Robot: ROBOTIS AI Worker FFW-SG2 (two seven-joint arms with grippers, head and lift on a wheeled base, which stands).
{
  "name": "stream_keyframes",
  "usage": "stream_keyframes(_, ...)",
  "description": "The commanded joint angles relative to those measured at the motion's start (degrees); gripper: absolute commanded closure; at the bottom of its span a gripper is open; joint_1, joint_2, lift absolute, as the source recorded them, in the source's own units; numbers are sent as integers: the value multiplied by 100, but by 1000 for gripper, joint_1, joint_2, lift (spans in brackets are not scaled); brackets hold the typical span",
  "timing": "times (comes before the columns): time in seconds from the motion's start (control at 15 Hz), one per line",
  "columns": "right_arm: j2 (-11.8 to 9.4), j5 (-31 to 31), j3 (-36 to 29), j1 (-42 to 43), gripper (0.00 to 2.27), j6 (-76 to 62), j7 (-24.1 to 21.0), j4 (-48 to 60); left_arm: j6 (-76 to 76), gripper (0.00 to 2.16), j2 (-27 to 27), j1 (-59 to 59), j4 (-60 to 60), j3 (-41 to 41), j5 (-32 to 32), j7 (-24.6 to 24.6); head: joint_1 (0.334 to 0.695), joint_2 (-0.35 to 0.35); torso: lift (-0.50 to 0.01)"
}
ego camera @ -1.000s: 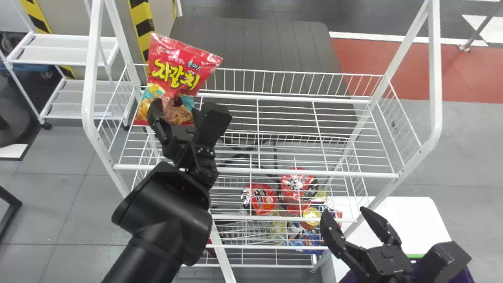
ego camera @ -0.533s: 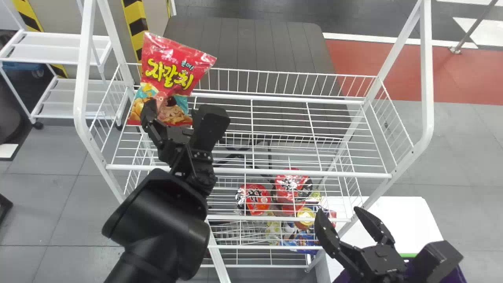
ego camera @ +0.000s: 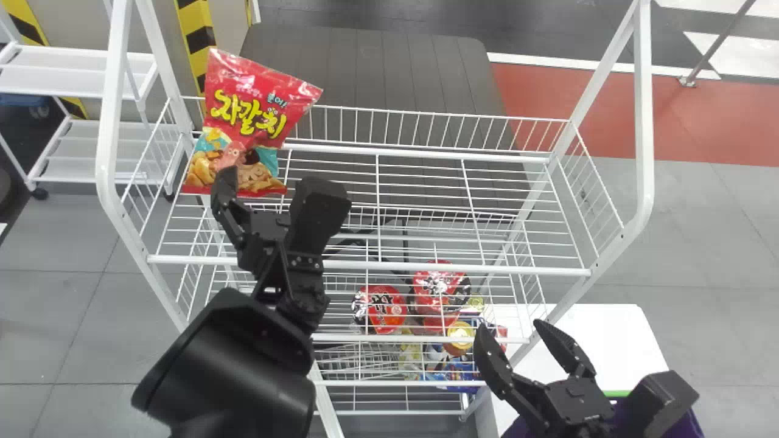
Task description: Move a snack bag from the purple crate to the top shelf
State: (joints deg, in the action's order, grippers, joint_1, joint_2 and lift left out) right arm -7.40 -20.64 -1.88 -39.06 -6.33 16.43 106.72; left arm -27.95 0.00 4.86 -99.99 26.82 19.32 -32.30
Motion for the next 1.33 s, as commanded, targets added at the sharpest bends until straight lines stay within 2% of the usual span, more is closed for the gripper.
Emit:
stream_keyframes(0.0,-16,-10,3,-14,66,14,0,33,22,161,-15,235,-196,-1,1,13,695,-130,0)
stream_keyframes(0.4,-113,-36,73,-41,70,14,-18,130,127,161,-15,921,-838,-10,-25,-31,695,-134,0)
stream_keyframes(0.6,-130,25,161,3,70,102,-61,253,162,161,264,1351,-1304,-1,-87,-75,695,-130,0)
stream_keyframes(0.93,-130,78,275,100,70,260,-88,288,602,161,642,2063,-1752,-10,-104,-303,695,-91,0)
stream_keyframes(1.27,-139,307,381,161,70,260,-369,393,971,167,747,2380,-1866,-379,-280,-365,695,-54,0)
